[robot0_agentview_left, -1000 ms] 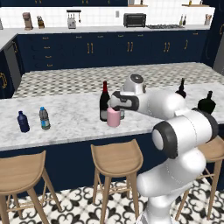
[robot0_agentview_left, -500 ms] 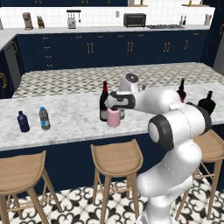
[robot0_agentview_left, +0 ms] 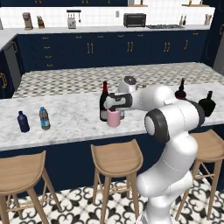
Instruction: Move the plastic bottles in the middle to the plastics group, and the glass bottles in the middle to the glass group.
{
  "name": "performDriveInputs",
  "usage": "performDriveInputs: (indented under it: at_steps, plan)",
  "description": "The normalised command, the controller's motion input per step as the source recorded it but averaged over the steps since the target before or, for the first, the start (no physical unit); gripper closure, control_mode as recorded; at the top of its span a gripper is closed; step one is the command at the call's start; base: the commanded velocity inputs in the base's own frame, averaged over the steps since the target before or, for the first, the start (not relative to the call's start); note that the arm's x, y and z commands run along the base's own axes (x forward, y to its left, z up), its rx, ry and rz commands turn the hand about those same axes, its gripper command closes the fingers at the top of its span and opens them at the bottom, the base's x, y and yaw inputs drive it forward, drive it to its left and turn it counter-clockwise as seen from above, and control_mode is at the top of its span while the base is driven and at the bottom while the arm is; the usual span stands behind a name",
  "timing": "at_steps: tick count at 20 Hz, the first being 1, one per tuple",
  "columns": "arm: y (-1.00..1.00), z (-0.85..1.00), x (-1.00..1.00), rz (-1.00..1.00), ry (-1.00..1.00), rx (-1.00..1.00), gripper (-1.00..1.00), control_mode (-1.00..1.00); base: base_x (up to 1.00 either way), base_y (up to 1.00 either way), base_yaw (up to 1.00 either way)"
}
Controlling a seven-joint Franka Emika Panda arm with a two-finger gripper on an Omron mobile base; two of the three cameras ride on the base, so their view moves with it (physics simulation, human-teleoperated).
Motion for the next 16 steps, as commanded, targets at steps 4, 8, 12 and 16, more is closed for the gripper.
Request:
performDriveInputs:
  at_steps: [4, 8, 12, 16]
  plan:
    - [0.00, -0.04, 0.19, 0.02, 0.00, 0.00, -1.00, -1.00, 0.00, 0.00, 0.00]
    - [0.02, -0.02, 0.17, 0.01, 0.00, 0.00, -1.00, -1.00, 0.00, 0.00, 0.00]
    - [0.02, -0.05, 0.14, 0.01, 0.00, 0.00, -1.00, -1.00, 0.00, 0.00, 0.00]
    - [0.05, -0.13, 0.12, 0.02, 0.00, 0.00, -1.00, -1.00, 0.00, 0.00, 0.00]
